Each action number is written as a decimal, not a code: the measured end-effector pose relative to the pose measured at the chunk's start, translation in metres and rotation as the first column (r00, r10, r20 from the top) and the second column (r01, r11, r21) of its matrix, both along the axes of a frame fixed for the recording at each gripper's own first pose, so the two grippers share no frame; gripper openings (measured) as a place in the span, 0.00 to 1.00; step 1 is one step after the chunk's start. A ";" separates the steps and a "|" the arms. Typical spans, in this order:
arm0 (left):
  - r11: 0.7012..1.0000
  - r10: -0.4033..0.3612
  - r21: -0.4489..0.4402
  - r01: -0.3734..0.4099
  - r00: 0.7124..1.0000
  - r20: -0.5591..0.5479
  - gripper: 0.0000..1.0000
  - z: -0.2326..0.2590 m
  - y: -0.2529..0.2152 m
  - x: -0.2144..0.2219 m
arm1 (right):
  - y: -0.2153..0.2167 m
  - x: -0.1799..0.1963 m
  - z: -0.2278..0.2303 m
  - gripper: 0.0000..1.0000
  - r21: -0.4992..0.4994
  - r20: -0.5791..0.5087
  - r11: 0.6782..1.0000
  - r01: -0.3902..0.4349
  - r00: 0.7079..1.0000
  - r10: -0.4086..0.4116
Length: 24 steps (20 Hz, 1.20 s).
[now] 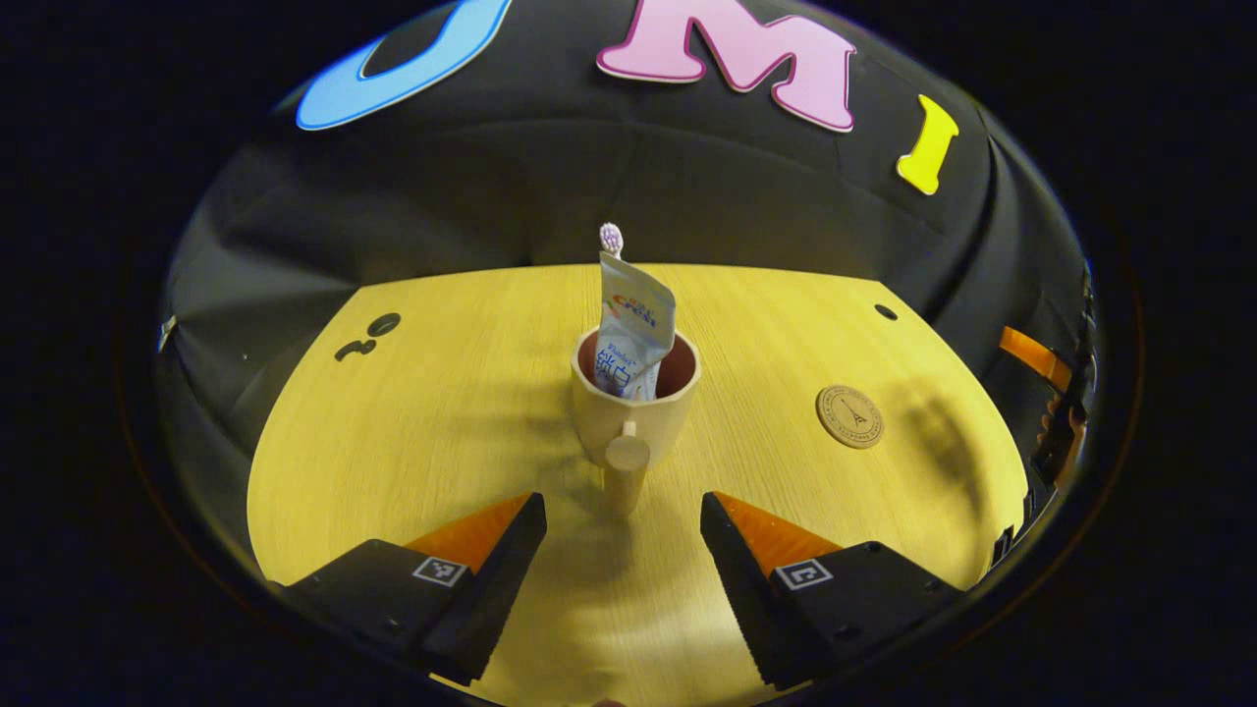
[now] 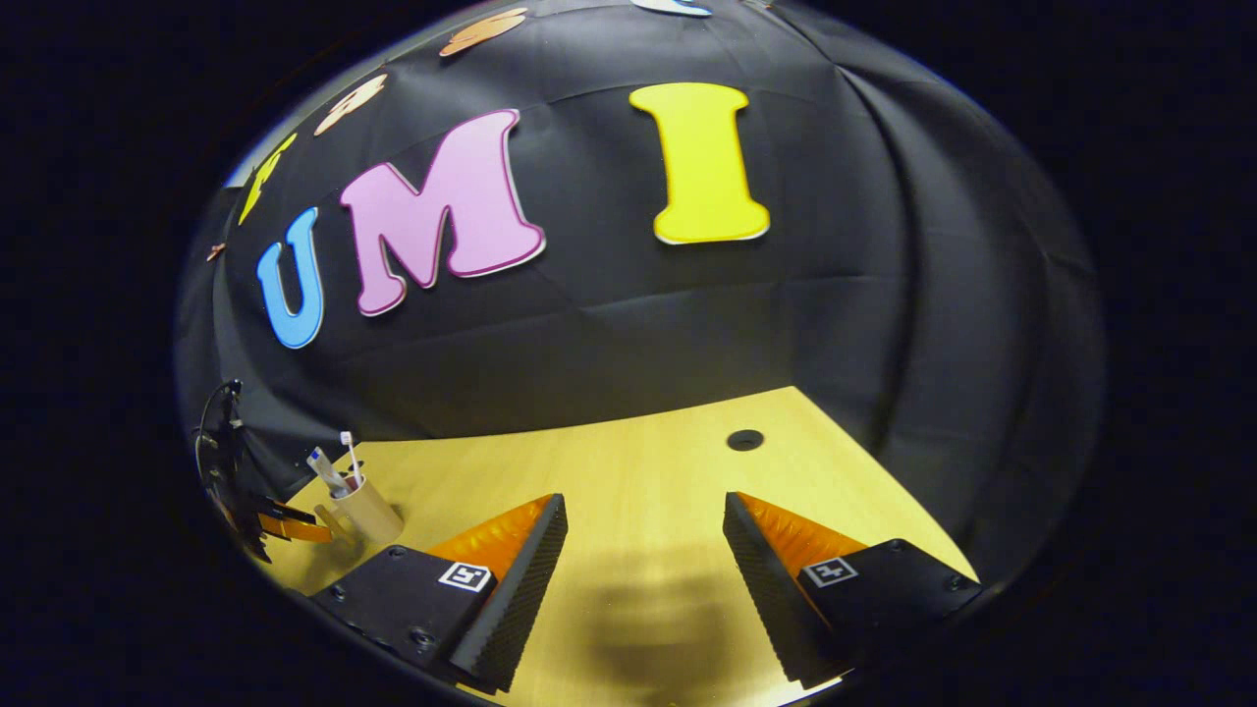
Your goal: Put the toothbrush and toothpaste on the desktop into the cup, then pick up the cup and place it on the coaster on the desktop.
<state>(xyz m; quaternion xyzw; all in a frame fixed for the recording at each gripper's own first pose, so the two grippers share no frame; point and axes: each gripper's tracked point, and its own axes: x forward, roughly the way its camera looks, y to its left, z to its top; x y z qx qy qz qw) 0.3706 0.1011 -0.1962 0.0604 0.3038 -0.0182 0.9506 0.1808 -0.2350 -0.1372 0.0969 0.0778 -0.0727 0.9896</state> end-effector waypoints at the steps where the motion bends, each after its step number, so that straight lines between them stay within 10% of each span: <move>1: 1.000 0.002 0.027 -0.002 1.000 -0.019 0.98 -0.002 0.003 0.006 | -0.013 -0.008 0.001 1.00 0.015 0.000 0.999 0.028 1.000 -0.028; 12: 0.999 -0.015 0.044 0.026 0.975 -0.223 0.92 -0.011 -0.001 0.047 | -0.085 -0.123 -0.049 0.98 0.035 -0.168 0.973 0.230 0.961 -0.221; 19: 0.999 0.023 0.052 -0.010 0.966 -0.258 0.31 -0.026 -0.007 0.053 | -0.067 -0.156 -0.067 0.98 0.160 -0.254 0.949 0.272 0.940 -0.227; 24: 0.999 0.017 0.045 -0.005 0.965 -0.262 0.28 -0.021 -0.009 0.048 | -0.058 -0.145 -0.053 0.98 0.171 -0.239 0.952 0.255 0.948 -0.211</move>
